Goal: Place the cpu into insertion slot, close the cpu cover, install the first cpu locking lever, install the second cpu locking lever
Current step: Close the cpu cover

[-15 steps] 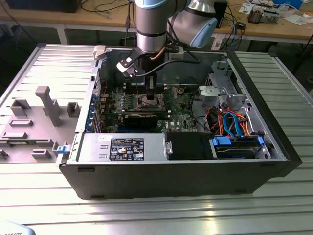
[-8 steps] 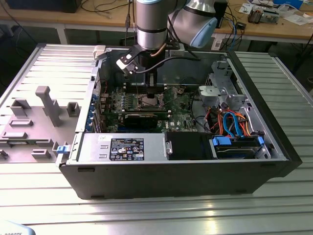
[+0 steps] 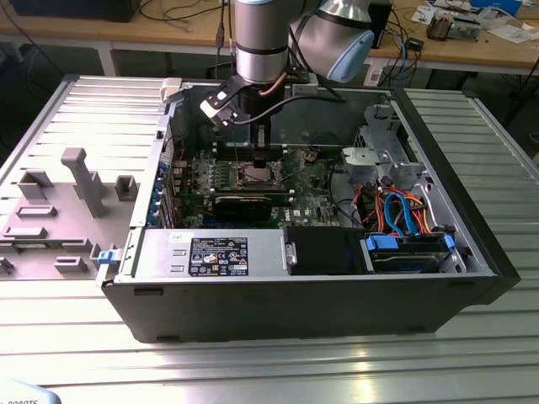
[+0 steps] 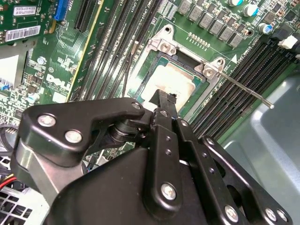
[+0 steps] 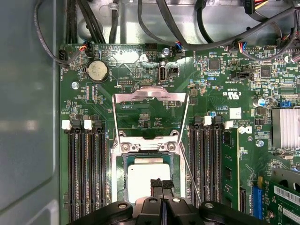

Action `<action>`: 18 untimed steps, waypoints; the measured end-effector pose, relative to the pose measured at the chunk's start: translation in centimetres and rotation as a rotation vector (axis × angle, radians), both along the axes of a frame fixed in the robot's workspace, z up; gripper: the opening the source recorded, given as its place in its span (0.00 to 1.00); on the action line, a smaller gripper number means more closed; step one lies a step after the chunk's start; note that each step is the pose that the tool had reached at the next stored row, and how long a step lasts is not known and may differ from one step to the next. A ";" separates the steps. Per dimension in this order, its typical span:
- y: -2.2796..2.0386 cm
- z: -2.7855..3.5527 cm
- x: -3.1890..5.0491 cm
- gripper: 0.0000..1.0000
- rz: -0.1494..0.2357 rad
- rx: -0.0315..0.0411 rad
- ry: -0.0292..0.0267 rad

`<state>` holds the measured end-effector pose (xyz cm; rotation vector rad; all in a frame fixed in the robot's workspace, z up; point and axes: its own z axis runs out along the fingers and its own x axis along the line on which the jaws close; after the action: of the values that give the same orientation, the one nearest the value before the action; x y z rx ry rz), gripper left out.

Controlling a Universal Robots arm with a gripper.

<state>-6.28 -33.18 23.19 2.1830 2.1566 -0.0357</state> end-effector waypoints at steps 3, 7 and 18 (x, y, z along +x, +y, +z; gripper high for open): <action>0.00 0.01 0.00 0.11 0.000 0.0000 0.0000; 0.00 0.27 0.00 0.11 0.000 -0.0003 0.0001; 0.00 0.84 0.00 0.11 0.000 -0.0003 0.0001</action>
<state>-6.28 -33.18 24.03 2.1830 2.1565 -0.0361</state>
